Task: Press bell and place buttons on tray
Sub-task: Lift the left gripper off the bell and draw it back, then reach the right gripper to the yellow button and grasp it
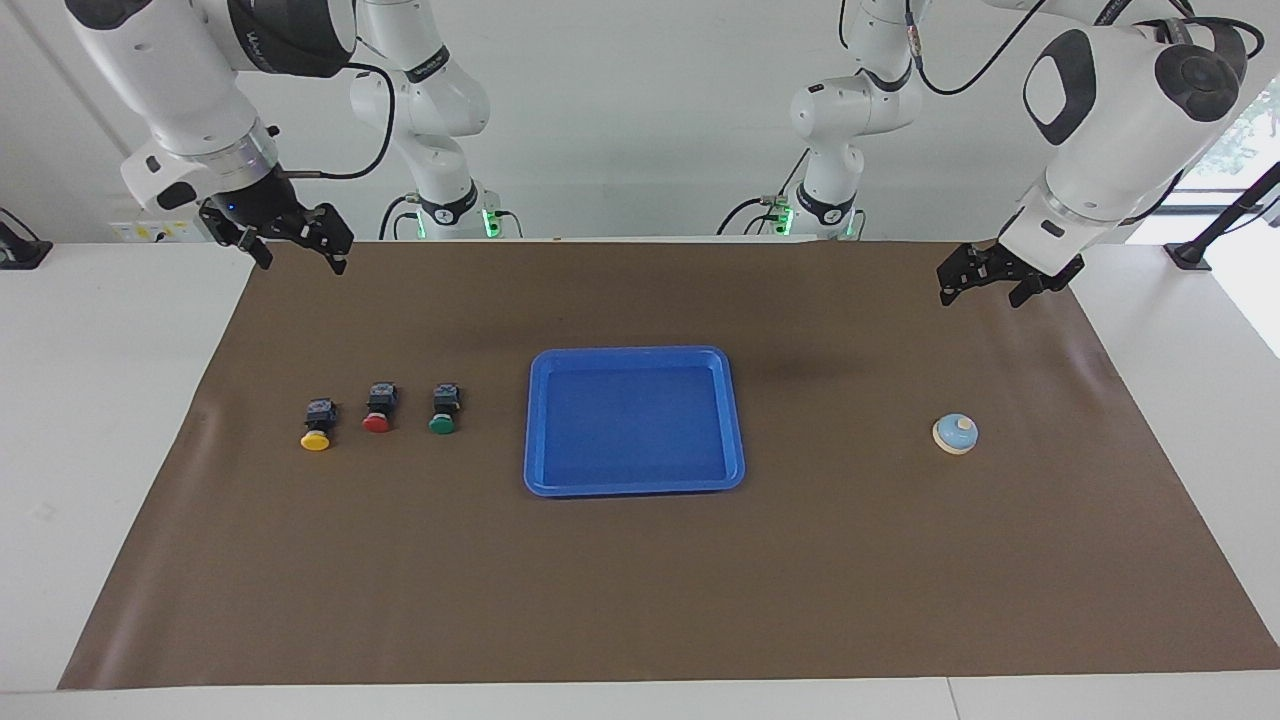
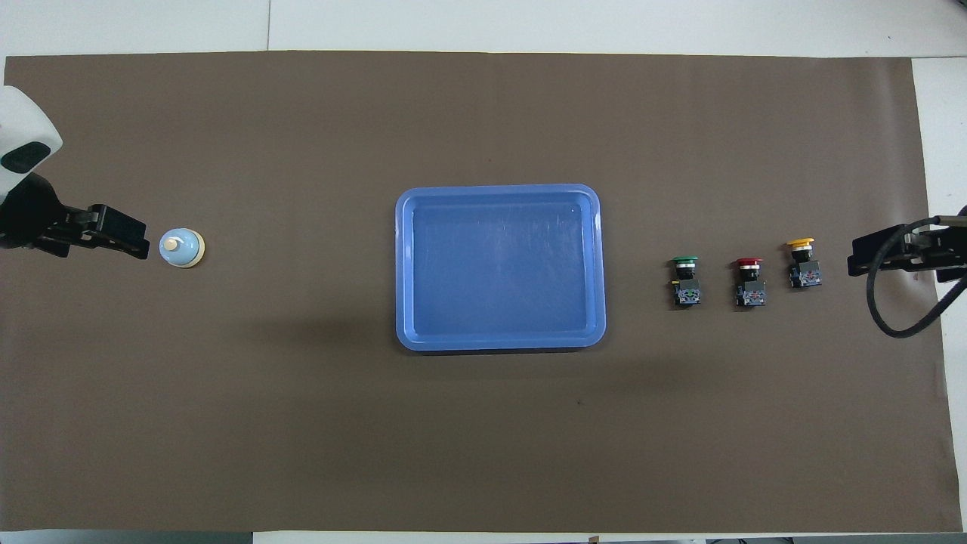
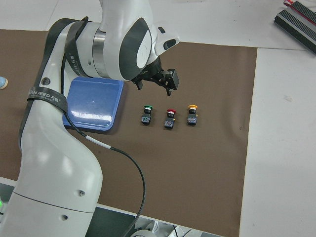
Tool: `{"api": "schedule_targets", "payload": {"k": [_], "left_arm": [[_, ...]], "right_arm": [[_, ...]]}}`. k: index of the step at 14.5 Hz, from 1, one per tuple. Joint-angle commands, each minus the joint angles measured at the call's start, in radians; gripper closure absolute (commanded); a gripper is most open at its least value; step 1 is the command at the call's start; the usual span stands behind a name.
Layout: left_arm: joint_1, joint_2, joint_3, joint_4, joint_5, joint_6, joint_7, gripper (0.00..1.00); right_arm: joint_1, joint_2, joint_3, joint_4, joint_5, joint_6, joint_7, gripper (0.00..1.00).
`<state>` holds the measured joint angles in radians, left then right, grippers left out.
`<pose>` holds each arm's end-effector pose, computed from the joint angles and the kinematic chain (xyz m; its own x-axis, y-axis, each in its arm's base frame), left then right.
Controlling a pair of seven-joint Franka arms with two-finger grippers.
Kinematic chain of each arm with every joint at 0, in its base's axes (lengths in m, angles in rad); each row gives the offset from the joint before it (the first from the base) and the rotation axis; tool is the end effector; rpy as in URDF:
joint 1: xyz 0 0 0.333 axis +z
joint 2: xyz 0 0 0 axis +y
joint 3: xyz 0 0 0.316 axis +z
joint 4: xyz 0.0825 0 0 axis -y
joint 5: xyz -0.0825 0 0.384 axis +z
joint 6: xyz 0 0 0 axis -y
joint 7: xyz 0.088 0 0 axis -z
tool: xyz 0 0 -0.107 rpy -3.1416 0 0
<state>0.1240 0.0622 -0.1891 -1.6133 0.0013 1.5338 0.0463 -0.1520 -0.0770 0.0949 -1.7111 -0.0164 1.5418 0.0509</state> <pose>0.5633 -0.0336 0.5674 0.9839 -0.1118 -0.1395 -0.1105 -0.9937 0.0169 0.5234 -0.0299 0.5976 0.9899 -0.1090 -0.0912 -0.1068 -0.9939 0.0283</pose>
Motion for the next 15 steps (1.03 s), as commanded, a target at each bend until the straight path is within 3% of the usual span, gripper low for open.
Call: {"api": "schedule_targets", "payload": {"k": [1, 6, 15], "left_arm": [[-0.012, 0.015, -0.006, 0.038, -0.003, -0.049, -0.009, 0.00], [-0.118, 0.016, 0.095, 0.094, -0.003, -0.110, -0.040, 0.00], [-0.116, 0.001, 0.093, 0.061, -0.003, -0.078, -0.036, 0.00]], "right_arm": [[-0.009, -0.023, 0.003, -0.027, 0.018, 0.009, -0.016, 0.00], [-0.011, -0.023, 0.003, -0.027, 0.018, 0.009, -0.016, 0.00], [-0.029, -0.024, -0.006, -0.022, 0.018, -0.032, -0.028, 0.00]]}}
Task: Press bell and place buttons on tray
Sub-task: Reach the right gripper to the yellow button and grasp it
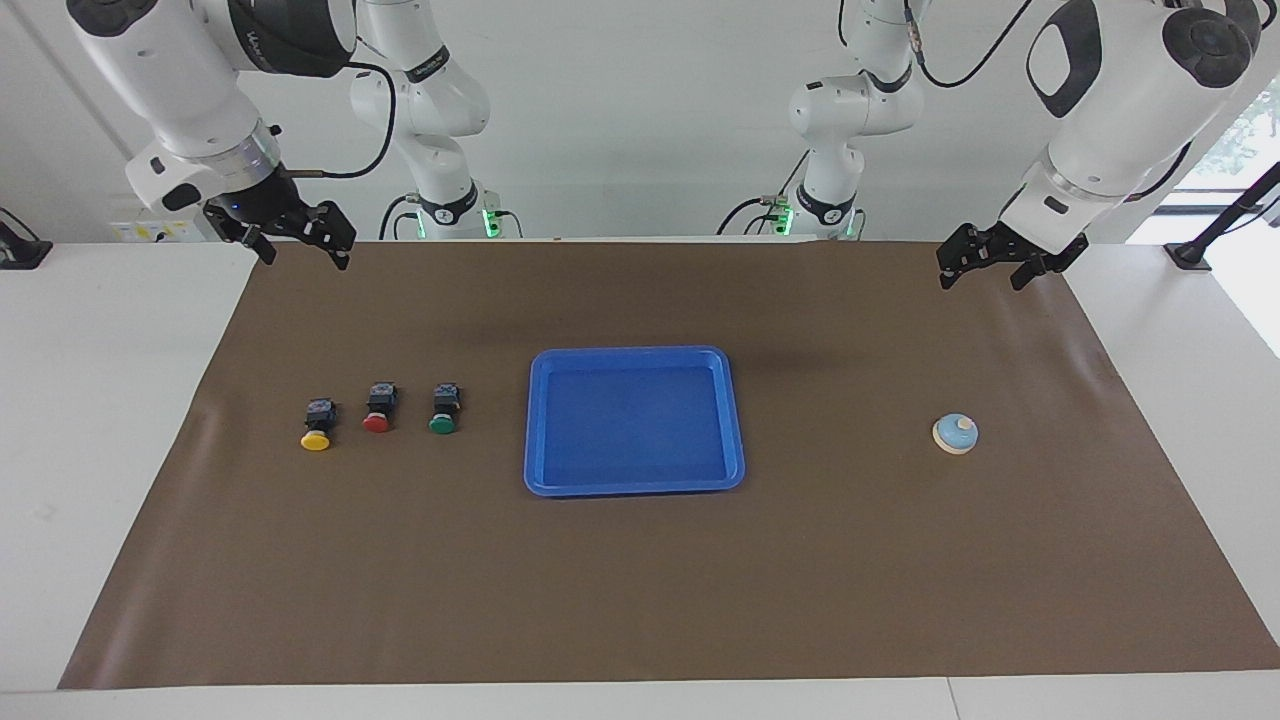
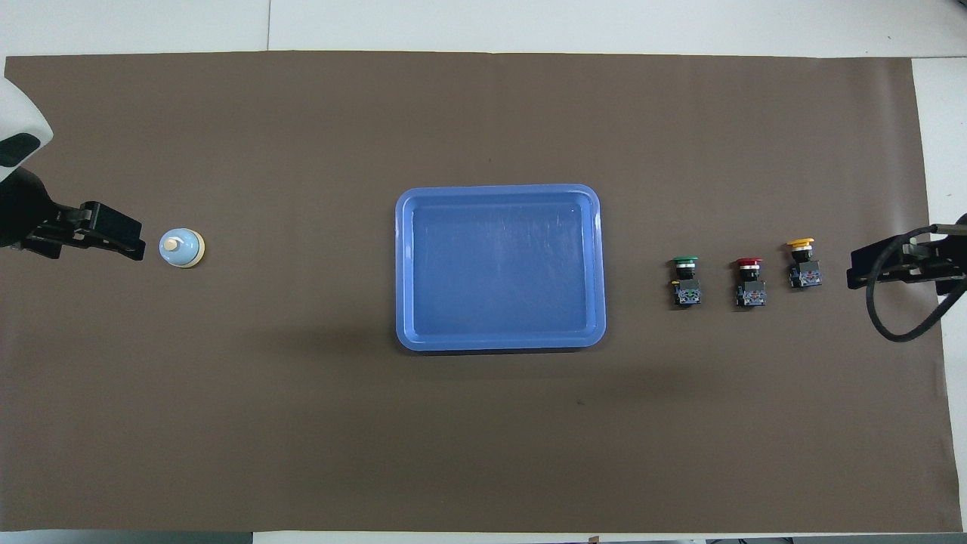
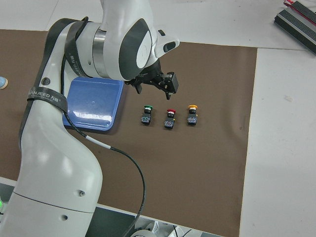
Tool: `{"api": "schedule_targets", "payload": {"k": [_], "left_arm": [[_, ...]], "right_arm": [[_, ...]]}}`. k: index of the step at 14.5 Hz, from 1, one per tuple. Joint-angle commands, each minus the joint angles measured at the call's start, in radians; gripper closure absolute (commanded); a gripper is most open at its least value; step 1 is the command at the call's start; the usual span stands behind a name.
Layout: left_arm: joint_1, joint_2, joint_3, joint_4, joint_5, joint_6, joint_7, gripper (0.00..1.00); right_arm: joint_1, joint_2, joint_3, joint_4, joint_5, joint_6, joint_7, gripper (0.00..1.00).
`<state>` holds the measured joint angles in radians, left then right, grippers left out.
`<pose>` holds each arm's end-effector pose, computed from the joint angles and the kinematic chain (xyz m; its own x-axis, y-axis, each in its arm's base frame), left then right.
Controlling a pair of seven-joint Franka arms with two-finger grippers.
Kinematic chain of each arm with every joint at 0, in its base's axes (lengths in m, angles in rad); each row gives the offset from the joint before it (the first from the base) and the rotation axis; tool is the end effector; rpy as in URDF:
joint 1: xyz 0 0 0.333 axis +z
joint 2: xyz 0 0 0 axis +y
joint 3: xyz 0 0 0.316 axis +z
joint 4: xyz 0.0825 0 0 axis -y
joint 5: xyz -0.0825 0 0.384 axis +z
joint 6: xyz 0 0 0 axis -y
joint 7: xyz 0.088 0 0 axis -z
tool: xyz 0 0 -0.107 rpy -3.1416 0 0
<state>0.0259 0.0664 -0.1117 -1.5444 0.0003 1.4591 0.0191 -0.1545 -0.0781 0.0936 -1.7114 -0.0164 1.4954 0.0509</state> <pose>0.5591 -0.0460 0.5911 0.9831 -0.1046 -0.1505 -0.1043 -0.9945 0.0100 0.5176 -0.0317 0.5946 0.9841 -0.1135 -0.1364 -0.1103 -0.9934 0.0306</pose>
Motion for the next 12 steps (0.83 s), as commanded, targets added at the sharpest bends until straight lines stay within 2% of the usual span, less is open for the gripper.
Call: {"api": "schedule_targets", "payload": {"k": [1, 8, 12], "left_arm": [[-0.018, -0.010, 0.017, -0.010, -0.002, -0.005, -0.010, 0.00], [-0.009, -0.011, 0.018, -0.016, 0.000, 0.001, -0.013, 0.00], [-0.007, -0.013, 0.018, -0.016, 0.000, 0.001, -0.013, 0.00]], "right_arm": [[-0.052, -0.023, -0.006, -0.023, 0.018, 0.031, -0.048, 0.00], [-0.247, 0.001, -0.009, -0.060, 0.019, 0.144, -0.197, 0.00], [-0.335, 0.112, -0.009, -0.068, 0.036, 0.213, -0.285, 0.00]]}}
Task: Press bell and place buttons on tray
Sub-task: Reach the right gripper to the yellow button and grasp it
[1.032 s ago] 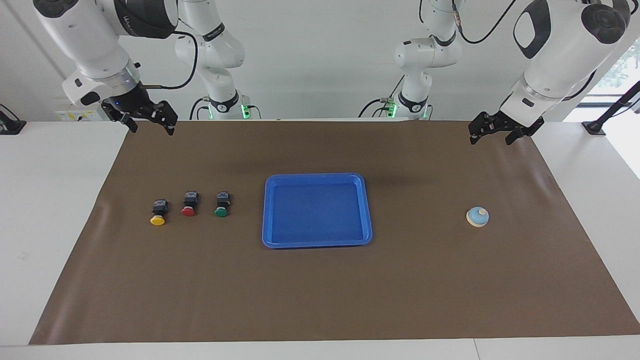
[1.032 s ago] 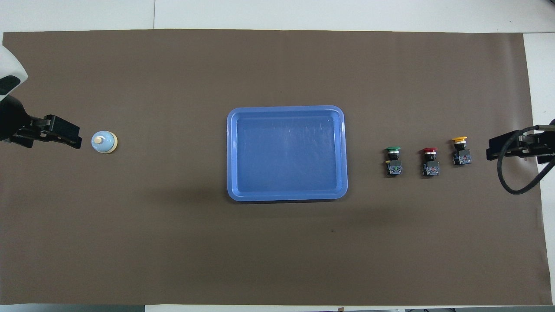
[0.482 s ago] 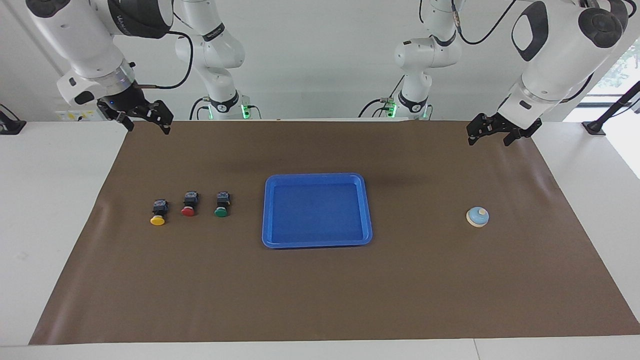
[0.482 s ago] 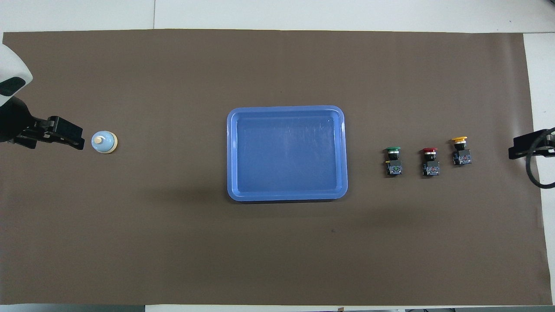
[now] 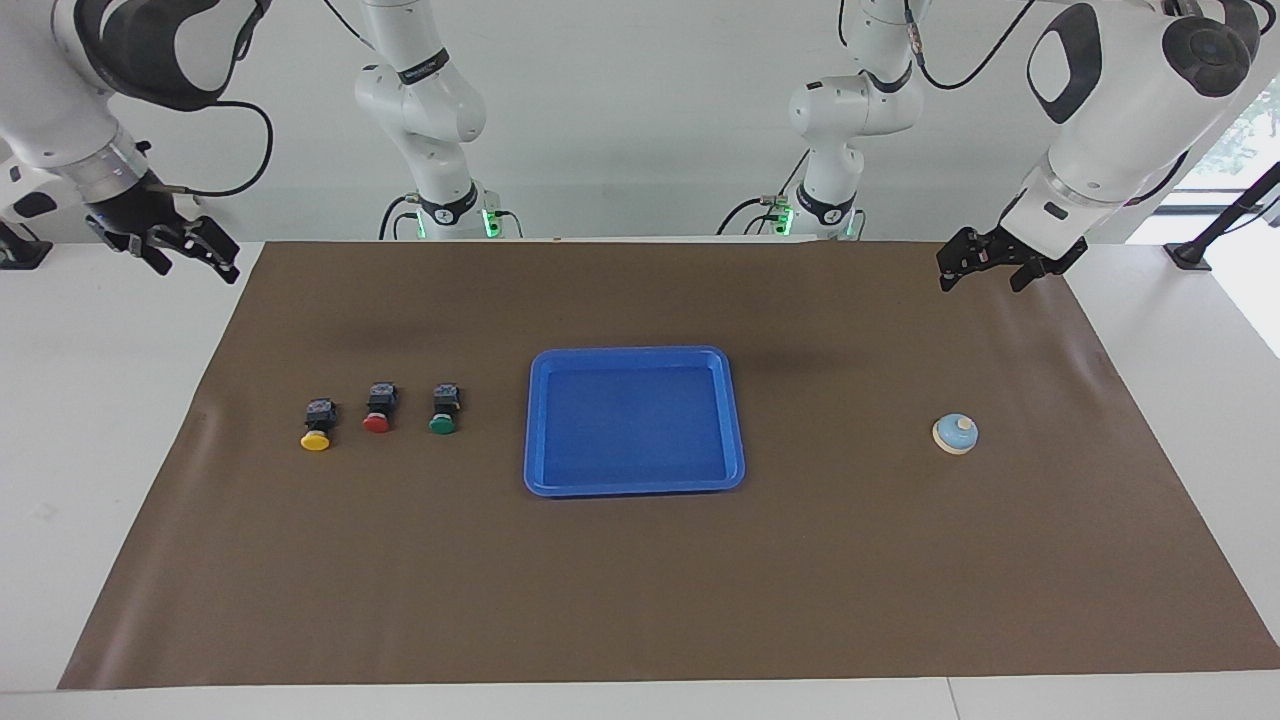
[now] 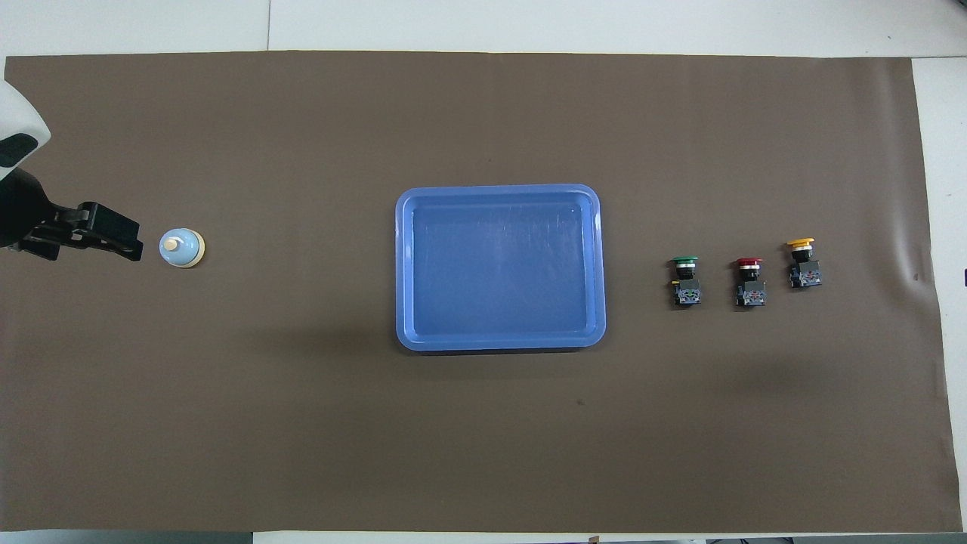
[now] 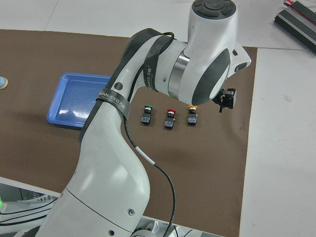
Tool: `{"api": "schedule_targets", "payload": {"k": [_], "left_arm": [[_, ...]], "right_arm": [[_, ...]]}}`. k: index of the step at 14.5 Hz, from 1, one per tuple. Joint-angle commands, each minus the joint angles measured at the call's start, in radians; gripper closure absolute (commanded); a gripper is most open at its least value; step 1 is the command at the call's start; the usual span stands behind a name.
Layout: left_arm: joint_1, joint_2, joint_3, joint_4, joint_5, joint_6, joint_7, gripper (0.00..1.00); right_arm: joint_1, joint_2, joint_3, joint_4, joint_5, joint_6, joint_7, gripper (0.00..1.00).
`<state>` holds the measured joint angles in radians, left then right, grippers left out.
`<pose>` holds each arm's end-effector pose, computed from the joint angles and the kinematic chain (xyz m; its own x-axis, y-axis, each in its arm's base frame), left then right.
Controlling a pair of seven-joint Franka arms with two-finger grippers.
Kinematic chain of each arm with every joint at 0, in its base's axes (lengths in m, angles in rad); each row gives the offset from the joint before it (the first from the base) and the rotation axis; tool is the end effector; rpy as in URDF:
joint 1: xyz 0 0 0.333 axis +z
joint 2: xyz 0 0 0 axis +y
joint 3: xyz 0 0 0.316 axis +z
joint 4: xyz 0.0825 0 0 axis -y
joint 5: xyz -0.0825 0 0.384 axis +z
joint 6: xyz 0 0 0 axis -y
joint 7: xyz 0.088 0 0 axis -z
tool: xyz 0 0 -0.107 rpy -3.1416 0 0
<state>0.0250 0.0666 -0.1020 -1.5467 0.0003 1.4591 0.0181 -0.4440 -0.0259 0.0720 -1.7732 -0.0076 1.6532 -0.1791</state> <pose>0.5594 -0.0413 0.5899 0.9836 -0.0948 -0.1531 -0.0945 -0.9955 0.0093 0.5070 -0.1982 0.5500 0.9773 -0.1897 -0.0942 -0.1912 -0.9815 -0.0075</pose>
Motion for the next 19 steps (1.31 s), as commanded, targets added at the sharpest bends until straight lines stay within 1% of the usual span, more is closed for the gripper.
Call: {"api": "schedule_targets", "payload": {"k": [1, 3, 4, 7, 8, 12, 13, 15, 19], "left_arm": [[-0.007, -0.011, 0.008, -0.013, 0.000, 0.001, -0.012, 0.00], [-0.007, -0.011, 0.008, -0.013, 0.000, 0.001, -0.012, 0.00], [-0.007, -0.011, 0.008, -0.013, 0.000, 0.001, -0.012, 0.00], [-0.007, -0.013, 0.008, -0.013, 0.000, 0.001, -0.012, 0.00], [-0.007, -0.011, 0.008, -0.013, 0.000, 0.001, -0.012, 0.00], [-0.007, -0.011, 0.008, -0.013, 0.000, 0.001, -0.012, 0.00], [-0.007, -0.011, 0.008, -0.013, 0.000, 0.001, -0.012, 0.00], [-0.007, -0.011, 0.008, -0.013, 0.000, 0.001, -0.012, 0.00], [-0.007, -0.011, 0.008, -0.013, 0.000, 0.001, -0.012, 0.00]], "right_arm": [[-0.044, 0.078, 0.012, -0.015, 0.028, 0.100, -0.068, 0.00], [-0.026, 0.110, 0.015, -0.054, 0.026, 0.190, -0.065, 0.00], [0.013, 0.122, 0.015, -0.081, 0.026, 0.247, -0.062, 0.00], [0.047, 0.145, 0.015, -0.195, 0.026, 0.454, -0.062, 0.00], [0.068, 0.146, 0.015, -0.225, 0.026, 0.500, -0.060, 0.00], [0.105, 0.127, 0.017, -0.314, 0.024, 0.540, -0.083, 0.00], [0.107, 0.123, 0.017, -0.333, 0.024, 0.559, -0.117, 0.00], [0.107, 0.116, 0.017, -0.373, 0.024, 0.631, -0.154, 0.00], [0.108, 0.171, 0.020, -0.374, 0.024, 0.684, -0.154, 0.00]]}}
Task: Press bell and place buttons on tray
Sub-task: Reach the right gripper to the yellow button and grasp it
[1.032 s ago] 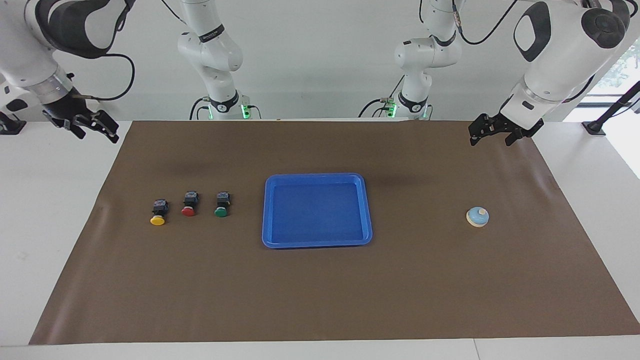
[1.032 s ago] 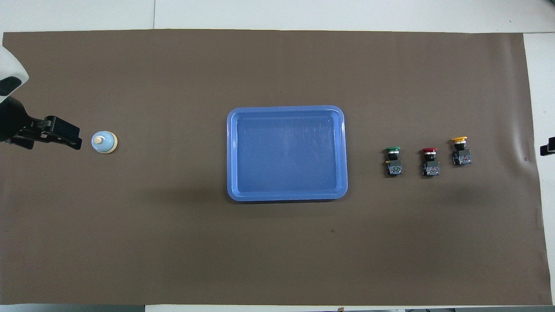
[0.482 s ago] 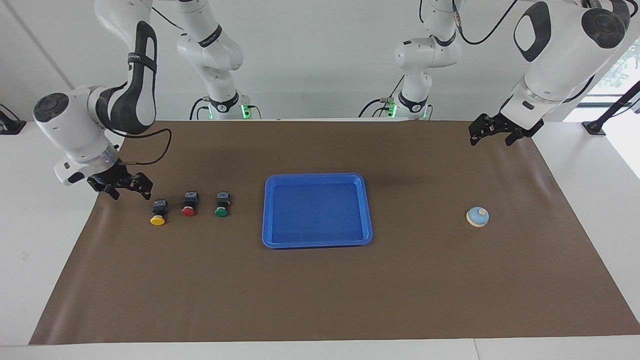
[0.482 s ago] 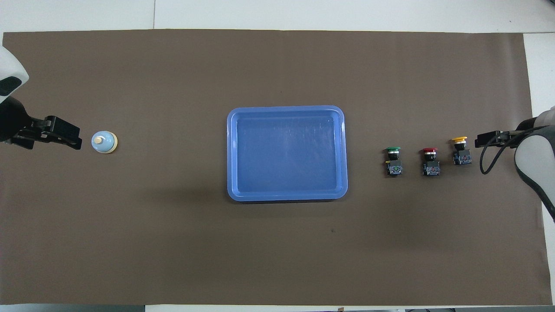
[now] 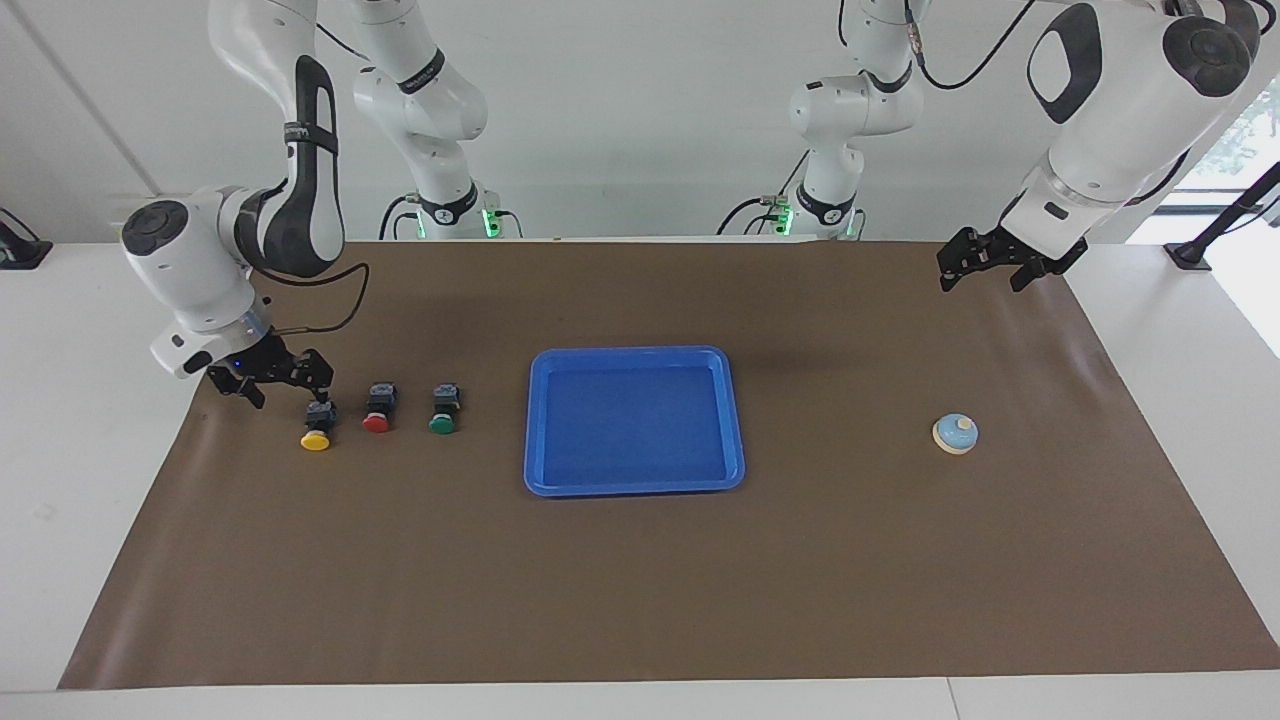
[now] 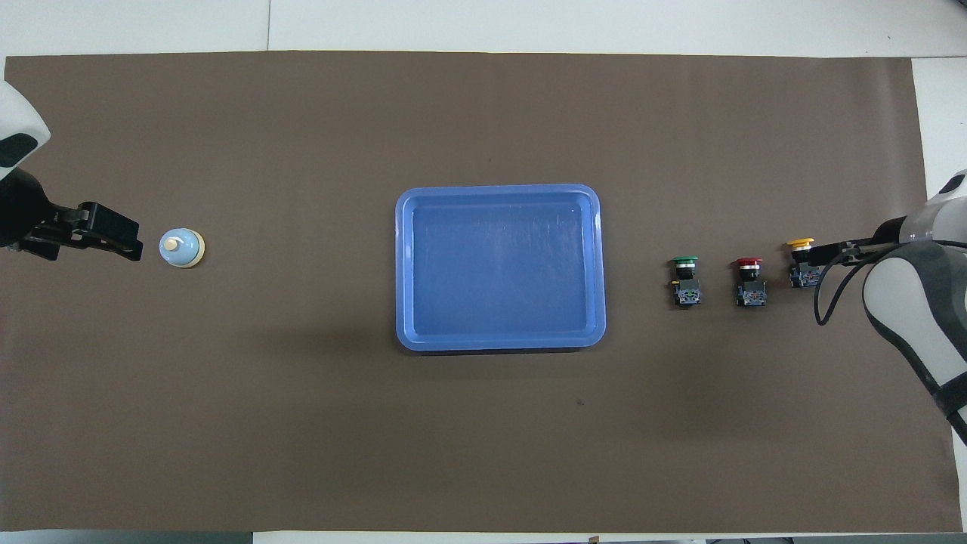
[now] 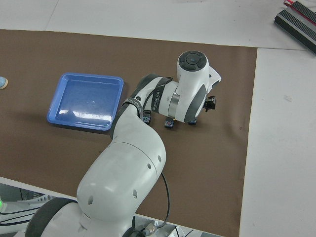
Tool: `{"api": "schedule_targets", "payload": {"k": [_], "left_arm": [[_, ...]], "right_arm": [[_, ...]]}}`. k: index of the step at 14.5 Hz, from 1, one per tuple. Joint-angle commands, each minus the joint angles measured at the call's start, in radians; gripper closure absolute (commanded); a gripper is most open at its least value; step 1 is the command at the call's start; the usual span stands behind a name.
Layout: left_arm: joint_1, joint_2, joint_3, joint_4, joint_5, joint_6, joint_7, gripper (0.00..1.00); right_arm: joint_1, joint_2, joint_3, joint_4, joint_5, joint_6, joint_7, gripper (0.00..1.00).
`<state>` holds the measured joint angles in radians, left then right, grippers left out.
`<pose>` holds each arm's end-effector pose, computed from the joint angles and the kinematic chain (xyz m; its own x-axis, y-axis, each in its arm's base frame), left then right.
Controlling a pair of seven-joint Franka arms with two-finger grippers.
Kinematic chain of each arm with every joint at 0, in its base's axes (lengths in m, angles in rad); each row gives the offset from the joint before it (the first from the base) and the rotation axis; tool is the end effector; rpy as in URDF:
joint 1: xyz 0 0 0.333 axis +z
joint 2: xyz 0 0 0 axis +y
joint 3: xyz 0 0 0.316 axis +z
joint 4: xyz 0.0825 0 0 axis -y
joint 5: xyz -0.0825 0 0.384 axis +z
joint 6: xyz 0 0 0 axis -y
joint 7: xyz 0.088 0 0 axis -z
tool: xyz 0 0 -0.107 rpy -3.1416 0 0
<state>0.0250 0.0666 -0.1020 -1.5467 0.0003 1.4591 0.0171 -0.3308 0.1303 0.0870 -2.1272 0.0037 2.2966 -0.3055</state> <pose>0.5594 -0.0413 0.5899 0.9837 -0.0938 -0.1531 -0.0935 -0.9956 0.0091 0.5474 -0.1367 0.3527 0.9974 0.0582 0.0420 0.0583 -0.9983 -0.0016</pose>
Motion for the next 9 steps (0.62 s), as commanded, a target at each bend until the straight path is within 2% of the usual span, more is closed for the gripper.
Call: {"api": "schedule_targets", "payload": {"k": [1, 8, 9], "left_arm": [[-0.007, -0.011, 0.008, -0.013, 0.000, 0.001, -0.011, 0.00], [-0.007, -0.013, 0.008, -0.013, 0.000, 0.001, -0.011, 0.00], [-0.007, -0.011, 0.008, -0.013, 0.000, 0.001, -0.011, 0.00]], "right_arm": [[-0.007, 0.034, 0.005, -0.020, 0.013, 0.050, -0.029, 0.00], [0.016, 0.051, 0.008, -0.028, 0.015, 0.050, -0.026, 0.00], [0.016, 0.058, 0.010, -0.028, 0.015, 0.053, -0.024, 0.05]]}}
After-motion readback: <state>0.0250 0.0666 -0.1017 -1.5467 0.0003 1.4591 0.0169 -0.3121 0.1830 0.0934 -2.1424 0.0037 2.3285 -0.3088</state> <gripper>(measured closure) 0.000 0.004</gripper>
